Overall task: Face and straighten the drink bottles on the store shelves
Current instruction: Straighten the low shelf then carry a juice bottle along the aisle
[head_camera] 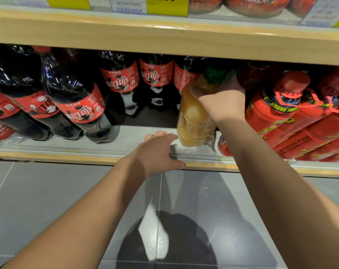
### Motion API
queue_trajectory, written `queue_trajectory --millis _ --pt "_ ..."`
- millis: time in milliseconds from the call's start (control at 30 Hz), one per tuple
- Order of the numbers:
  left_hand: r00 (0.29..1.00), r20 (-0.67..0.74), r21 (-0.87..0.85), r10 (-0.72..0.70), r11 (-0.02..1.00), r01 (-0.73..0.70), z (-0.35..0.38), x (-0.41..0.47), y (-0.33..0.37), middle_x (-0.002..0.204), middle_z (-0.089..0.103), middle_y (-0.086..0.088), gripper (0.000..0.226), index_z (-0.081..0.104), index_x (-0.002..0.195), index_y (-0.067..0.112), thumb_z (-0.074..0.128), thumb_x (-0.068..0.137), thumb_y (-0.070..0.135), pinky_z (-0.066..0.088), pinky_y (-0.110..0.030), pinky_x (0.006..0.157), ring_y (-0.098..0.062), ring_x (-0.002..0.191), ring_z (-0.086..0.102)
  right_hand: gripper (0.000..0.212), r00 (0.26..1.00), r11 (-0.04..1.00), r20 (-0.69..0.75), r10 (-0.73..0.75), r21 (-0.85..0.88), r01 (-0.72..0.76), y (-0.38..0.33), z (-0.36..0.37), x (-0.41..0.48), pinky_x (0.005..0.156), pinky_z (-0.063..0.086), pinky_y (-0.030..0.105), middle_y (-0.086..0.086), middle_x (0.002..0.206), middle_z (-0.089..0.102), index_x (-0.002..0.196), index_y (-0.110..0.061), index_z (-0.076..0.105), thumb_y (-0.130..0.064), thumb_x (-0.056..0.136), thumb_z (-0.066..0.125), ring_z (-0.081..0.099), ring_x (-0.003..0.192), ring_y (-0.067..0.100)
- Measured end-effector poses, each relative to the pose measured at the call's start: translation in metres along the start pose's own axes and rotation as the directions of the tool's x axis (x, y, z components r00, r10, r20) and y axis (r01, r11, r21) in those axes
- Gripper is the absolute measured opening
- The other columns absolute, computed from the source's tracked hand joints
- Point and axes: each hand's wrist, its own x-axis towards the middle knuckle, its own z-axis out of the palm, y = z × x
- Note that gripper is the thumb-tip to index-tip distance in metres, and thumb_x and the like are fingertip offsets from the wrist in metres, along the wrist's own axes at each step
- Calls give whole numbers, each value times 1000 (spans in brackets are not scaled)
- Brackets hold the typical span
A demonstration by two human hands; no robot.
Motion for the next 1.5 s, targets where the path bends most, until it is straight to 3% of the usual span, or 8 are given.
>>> queue_trajectory --millis 400,533,667,833,1033,1167,1300,1500 --pt "980 62 -245 -188 949 197 20 14 -8 153 39 4 73 30 152 25 57 90 54 35 -29 103 -20 131 47 27 997 991 1 -79 110 78 5 -27 -26 58 37 0 -9 67 68 74 -13 67 -32 68 85 57 63 -10" --pt "914 123 -580 -387 719 382 23 22 -11 128 59 5 60 39 145 29 47 91 54 45 -38 103 -19 114 59 30 993 978 -24 -112 176 114 5 -35 -41 69 46 4 -30 72 66 76 -35 65 -45 65 92 61 77 -21" --pt "885 188 -799 -425 458 389 25 24 -9 110 61 -7 46 50 126 12 46 98 49 56 -44 94 -32 109 66 48 995 967 -35 -90 236 96 1 -39 -50 77 58 24 -18 85 73 91 -27 69 -55 60 91 68 84 -8" --pt "828 299 -885 -474 186 426 18 23 -6 128 53 -10 54 44 131 15 40 98 58 55 -46 95 -34 107 65 51 988 930 -40 -151 332 156 -12 -57 -64 79 58 24 -20 95 73 103 -28 67 -48 64 93 69 91 -4" --pt "812 531 -847 -242 -159 507 20 14 -18 121 63 -29 73 48 132 14 23 95 71 54 -58 86 -47 109 63 51 968 889 78 -238 419 185 -20 -85 -87 84 61 36 -9 103 76 111 -23 70 -36 68 95 72 98 9" --pt "796 596 -800 -104 -162 578 26 6 -24 127 62 -25 78 50 136 19 32 89 79 56 -49 88 -50 105 65 53 955 902 118 -273 377 211 -20 -108 -94 76 57 18 -21 102 73 111 -34 69 -42 66 94 69 96 -2" --pt "817 559 -824 -140 -208 528 34 -6 -11 121 67 -21 57 57 116 11 62 85 59 58 -54 84 -44 99 70 54 936 918 213 -279 345 195 -17 -130 -96 80 62 36 -16 108 72 117 -34 65 -43 70 91 70 101 6" --pt "829 540 -838 -147 -185 513 28 -54 34 118 71 -17 50 60 129 19 45 98 56 55 -56 90 -39 105 69 47 941 849 279 -193 528 18 -7 -172 -109 82 55 22 -8 109 75 123 -9 62 -7 82 85 71 102 9"
